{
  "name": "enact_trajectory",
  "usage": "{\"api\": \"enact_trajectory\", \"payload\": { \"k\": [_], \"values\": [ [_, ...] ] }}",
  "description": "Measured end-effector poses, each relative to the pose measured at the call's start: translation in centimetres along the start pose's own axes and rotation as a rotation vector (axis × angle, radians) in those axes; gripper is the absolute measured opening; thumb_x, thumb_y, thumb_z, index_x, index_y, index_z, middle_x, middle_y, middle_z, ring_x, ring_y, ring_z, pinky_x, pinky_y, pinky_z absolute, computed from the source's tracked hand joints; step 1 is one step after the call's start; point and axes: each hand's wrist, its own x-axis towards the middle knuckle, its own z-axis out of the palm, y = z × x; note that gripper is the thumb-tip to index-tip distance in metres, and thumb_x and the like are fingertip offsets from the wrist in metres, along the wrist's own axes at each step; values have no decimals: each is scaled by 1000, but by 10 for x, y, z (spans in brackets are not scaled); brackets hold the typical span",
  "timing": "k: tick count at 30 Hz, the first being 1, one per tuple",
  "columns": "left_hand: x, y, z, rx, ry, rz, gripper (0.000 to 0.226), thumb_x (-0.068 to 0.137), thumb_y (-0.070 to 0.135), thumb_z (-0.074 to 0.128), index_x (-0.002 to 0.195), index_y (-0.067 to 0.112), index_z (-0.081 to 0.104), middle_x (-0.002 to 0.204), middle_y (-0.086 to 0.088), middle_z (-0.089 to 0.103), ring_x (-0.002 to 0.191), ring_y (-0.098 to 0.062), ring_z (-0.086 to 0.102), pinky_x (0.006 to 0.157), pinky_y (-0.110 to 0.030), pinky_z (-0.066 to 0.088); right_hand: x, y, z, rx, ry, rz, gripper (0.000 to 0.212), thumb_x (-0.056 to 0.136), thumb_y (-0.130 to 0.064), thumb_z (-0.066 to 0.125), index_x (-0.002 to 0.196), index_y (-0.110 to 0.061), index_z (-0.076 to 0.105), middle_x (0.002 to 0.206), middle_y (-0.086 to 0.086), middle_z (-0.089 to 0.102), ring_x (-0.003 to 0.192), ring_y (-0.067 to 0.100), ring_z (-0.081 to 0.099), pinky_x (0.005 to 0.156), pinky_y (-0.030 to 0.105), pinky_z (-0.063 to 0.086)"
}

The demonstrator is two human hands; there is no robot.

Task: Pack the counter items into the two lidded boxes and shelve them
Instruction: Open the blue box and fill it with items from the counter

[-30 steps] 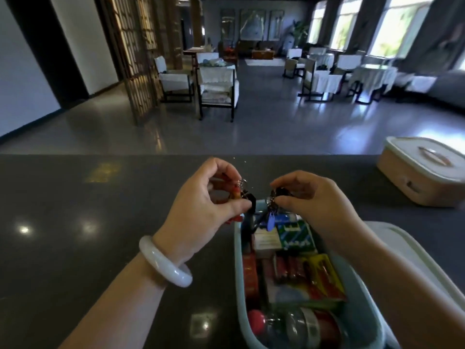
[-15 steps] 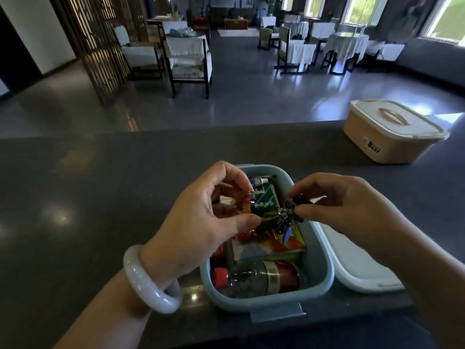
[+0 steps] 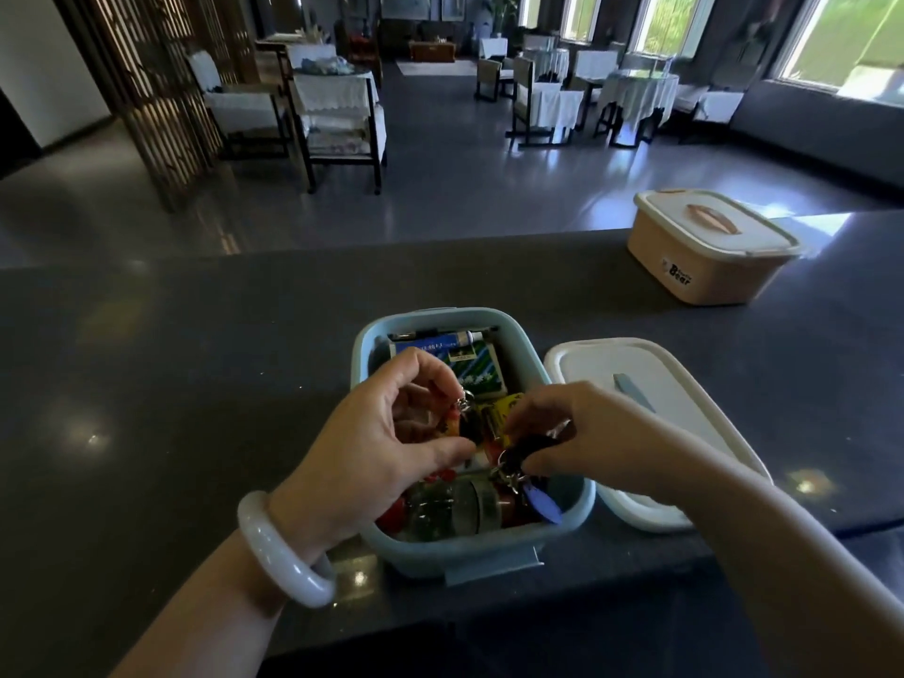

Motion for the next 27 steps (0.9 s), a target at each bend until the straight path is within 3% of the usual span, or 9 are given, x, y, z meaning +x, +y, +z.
{"api": "enact_trajectory", "payload": {
  "k": [3,6,8,13,18,21,24,27],
  "values": [
    [-2,-7,-3,23,-6,-3,35,69,16,83,94,28,62,93,3,66,92,-17,66,86,-38,55,6,8,11,-45,-90,4,38,76,-14,79,108,-30,66,96,-17,68,86,-5,64,77,13,52],
    [-5,-15,-7,36,0,-17,36,69,14,83,95,26,62,95,1,66,94,-17,65,85,-36,55,10,14,20,5,-135,4,44,76,-10,78,114,-28,65,107,-12,68,96,3,65,89,27,54],
    [-7,-18,-10,35,11,-25,36,68,15,83,95,26,61,96,0,65,94,-17,64,82,-32,55,11,17,23,54,-158,-2,47,77,-2,75,114,-29,65,110,-10,68,100,8,66,88,32,56],
    [-9,-23,-17,-14,14,-35,35,69,12,81,96,23,61,97,-1,65,95,-16,64,77,-25,54,17,30,24,-125,-103,-66,53,77,-6,75,111,-44,62,110,-21,61,101,0,59,85,20,54],
    [-10,-25,-21,-26,1,-49,36,70,11,82,97,22,61,99,1,64,99,-17,62,80,-28,54,25,40,33,-380,-164,-215,59,79,-22,75,128,-46,53,110,-33,45,109,-4,38,94,13,34],
    [-10,-25,-22,-22,2,-54,35,70,10,82,96,23,62,98,3,64,98,-16,63,78,-26,53,29,42,35,-435,-90,-268,44,80,-31,75,121,-40,60,103,-28,45,104,0,35,89,13,33],
    [-11,-26,-23,-19,1,-54,36,69,15,83,96,25,62,99,4,65,100,-17,63,79,-27,54,31,38,34,-489,-29,-270,25,78,-41,74,101,-35,65,99,-17,56,99,2,40,82,18,39],
    [-12,-26,-24,13,8,-58,36,67,20,82,96,29,62,101,7,66,103,-16,63,86,-35,54,31,35,34,-557,-35,-272,28,74,-49,74,94,-33,62,95,-15,57,96,3,42,82,24,44]
  ]
}}
